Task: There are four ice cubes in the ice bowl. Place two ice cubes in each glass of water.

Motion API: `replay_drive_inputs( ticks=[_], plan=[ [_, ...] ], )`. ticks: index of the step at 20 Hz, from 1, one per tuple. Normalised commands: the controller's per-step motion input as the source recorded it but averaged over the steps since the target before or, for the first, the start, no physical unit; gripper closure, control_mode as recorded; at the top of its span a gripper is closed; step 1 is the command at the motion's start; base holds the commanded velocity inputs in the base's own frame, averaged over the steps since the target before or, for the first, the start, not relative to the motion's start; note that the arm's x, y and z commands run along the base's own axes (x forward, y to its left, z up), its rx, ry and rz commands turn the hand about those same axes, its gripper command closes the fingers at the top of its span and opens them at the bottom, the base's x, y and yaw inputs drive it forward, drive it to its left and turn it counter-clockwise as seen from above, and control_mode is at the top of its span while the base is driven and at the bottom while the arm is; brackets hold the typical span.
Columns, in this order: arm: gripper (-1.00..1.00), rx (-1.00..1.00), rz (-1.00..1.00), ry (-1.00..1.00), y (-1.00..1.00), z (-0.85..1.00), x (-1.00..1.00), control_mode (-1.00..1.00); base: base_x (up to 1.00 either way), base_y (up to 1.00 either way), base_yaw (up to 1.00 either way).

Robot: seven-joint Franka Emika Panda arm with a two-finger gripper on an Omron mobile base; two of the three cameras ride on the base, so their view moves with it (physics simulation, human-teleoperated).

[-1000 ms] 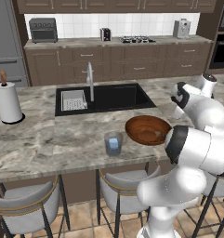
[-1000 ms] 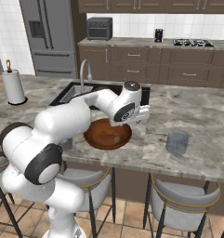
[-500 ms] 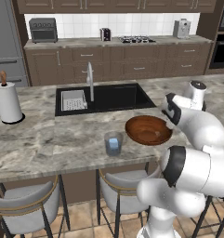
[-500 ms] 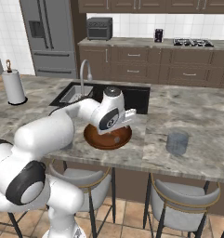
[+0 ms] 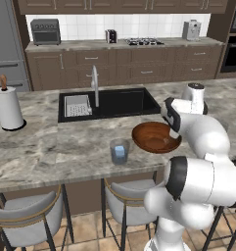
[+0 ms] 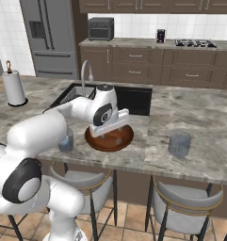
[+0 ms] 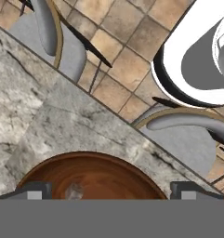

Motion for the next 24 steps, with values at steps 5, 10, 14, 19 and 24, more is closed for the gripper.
replay_drive_inputs(
  ticks=[5,10,14,19,24],
  plan=[
    [-1.00,-0.02,0.22,0.13,0.39,0.00,0.16,-1.00,0.00,0.00,0.00],
    [-1.00,-0.08,0.20,0.06,0.28,0.00,0.09,-1.00,0.00,0.00,0.00],
    [-1.00,-0.11,0.00,0.00,0.01,-0.08,0.01,-1.00,0.00,0.00,0.00],
    [-1.00,-0.10,0.09,0.03,0.00,-0.15,0.19,-1.00,0.00,0.00,0.00],
    [-1.00,-0.08,0.30,0.15,0.00,-0.12,0.23,-1.00,0.00,0.00,0.00]
  ],
)
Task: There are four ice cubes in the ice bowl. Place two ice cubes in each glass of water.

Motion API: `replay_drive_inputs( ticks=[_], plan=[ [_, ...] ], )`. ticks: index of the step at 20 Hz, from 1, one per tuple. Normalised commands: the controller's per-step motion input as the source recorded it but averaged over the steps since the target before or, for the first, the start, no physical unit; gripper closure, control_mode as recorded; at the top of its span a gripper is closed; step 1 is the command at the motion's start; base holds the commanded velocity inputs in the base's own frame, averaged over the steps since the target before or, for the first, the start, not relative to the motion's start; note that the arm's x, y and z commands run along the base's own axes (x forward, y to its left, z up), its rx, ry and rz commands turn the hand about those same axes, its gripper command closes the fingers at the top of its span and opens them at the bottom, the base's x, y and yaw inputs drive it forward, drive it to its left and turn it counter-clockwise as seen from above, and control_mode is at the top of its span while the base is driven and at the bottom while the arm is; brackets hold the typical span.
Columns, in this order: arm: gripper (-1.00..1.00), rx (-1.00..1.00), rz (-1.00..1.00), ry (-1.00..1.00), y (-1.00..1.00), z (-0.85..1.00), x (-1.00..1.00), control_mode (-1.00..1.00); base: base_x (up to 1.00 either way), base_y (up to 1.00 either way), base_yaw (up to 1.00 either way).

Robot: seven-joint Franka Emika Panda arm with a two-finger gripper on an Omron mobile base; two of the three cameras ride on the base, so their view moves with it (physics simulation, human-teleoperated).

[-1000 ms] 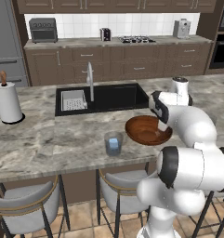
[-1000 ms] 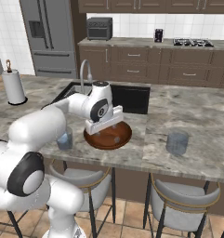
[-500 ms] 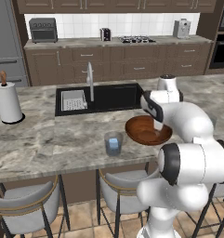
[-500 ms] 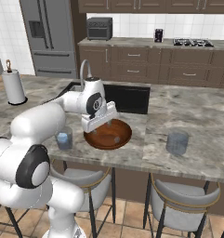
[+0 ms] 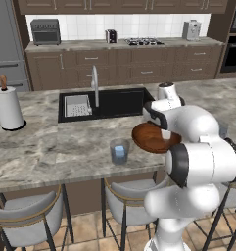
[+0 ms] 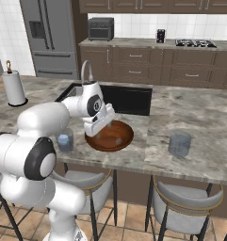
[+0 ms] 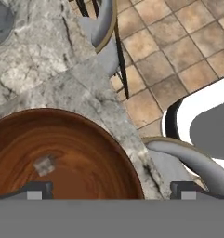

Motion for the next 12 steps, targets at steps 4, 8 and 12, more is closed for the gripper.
replay_drive_inputs(
  ticks=[4,8,12],
  plan=[
    [-1.00,-0.07,0.36,0.16,0.00,-0.06,0.13,-1.00,0.00,0.00,0.00],
    [-1.00,-0.06,0.39,0.19,0.00,-0.01,0.06,-1.00,0.00,0.00,0.00],
    [-1.00,-0.05,0.41,0.20,-0.03,0.00,0.00,-1.00,0.00,0.00,0.00]
  ],
)
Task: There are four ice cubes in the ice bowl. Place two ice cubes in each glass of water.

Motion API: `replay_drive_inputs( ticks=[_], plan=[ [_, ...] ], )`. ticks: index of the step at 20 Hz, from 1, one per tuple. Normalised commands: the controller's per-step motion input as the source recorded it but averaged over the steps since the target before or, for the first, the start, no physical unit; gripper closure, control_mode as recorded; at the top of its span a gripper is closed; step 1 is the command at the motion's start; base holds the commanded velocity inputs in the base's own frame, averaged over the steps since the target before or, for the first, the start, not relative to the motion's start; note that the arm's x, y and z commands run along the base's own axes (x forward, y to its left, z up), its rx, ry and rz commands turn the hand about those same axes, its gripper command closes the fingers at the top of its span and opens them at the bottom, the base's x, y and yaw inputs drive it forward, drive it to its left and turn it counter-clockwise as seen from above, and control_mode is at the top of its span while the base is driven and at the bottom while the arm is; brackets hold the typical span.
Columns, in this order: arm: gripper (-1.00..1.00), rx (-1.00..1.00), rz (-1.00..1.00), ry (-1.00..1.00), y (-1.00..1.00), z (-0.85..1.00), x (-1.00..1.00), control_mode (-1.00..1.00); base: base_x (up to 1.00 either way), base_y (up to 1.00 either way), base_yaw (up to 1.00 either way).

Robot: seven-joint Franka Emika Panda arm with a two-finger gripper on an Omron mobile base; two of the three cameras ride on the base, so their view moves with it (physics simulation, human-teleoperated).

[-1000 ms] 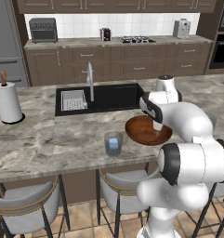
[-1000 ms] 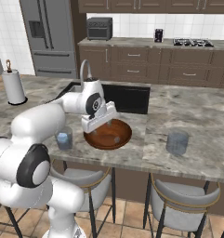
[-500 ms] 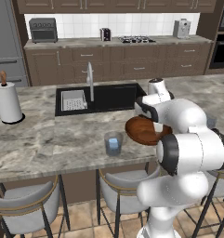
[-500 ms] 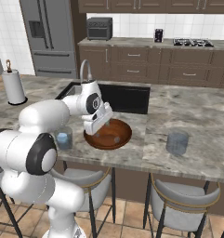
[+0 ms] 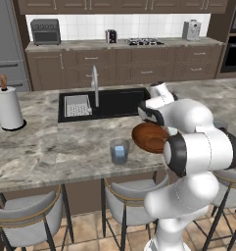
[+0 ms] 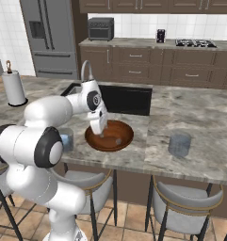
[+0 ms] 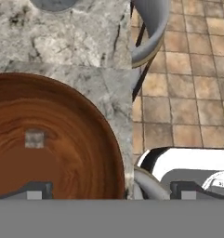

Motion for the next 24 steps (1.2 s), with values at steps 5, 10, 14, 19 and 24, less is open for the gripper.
replay_drive_inputs(
  ticks=[5,10,14,19,24],
  plan=[
    [-1.00,0.00,0.49,0.15,-0.34,-0.03,0.00,-1.00,0.00,0.00,0.00],
    [-1.00,0.00,0.53,0.15,-0.36,-0.03,0.00,-1.00,0.00,0.00,0.00],
    [-1.00,0.00,0.54,0.15,-0.04,0.00,0.00,-1.00,0.00,0.00,0.00],
    [-1.00,0.00,0.55,0.04,-0.05,0.00,0.00,-1.00,0.00,0.00,0.00],
    [-1.00,0.00,0.55,0.02,-0.10,-0.12,0.00,-1.00,0.00,0.00,0.00]
  ],
)
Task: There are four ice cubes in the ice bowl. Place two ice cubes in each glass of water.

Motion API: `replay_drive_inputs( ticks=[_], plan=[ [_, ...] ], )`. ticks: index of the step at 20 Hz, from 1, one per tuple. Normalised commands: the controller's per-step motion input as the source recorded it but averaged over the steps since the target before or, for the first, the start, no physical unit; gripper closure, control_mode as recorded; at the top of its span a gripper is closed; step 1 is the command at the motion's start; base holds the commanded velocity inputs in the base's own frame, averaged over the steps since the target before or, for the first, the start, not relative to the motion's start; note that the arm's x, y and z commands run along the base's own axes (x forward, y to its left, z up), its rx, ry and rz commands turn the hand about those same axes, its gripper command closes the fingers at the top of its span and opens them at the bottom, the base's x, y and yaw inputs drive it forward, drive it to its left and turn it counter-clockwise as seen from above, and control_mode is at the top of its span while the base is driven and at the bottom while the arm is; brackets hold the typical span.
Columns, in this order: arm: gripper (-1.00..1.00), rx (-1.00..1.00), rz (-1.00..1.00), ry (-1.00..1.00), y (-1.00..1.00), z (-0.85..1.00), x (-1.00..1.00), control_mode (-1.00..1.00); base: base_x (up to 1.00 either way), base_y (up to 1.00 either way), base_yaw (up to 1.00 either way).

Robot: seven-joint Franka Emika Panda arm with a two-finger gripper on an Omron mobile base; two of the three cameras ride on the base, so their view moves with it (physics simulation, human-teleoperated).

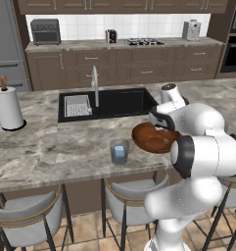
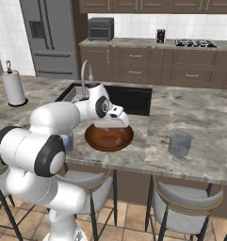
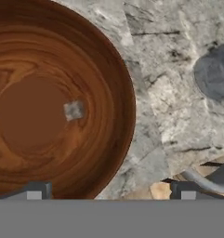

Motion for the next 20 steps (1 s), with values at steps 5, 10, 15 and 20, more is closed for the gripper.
replay_drive_inputs(
  ticks=[5,10,15,20],
  plan=[
    [-1.00,0.00,0.43,0.11,0.01,-0.12,0.00,-1.00,0.00,0.00,0.00],
    [-1.00,-0.01,0.27,0.16,0.06,-0.08,0.02,-1.00,0.00,0.00,0.00],
    [-1.00,-0.01,0.15,0.11,0.10,-0.09,0.11,-1.00,0.00,0.00,0.00],
    [-1.00,0.00,0.01,0.06,0.23,-0.02,0.02,-1.00,0.00,0.00,0.00]
  ],
)
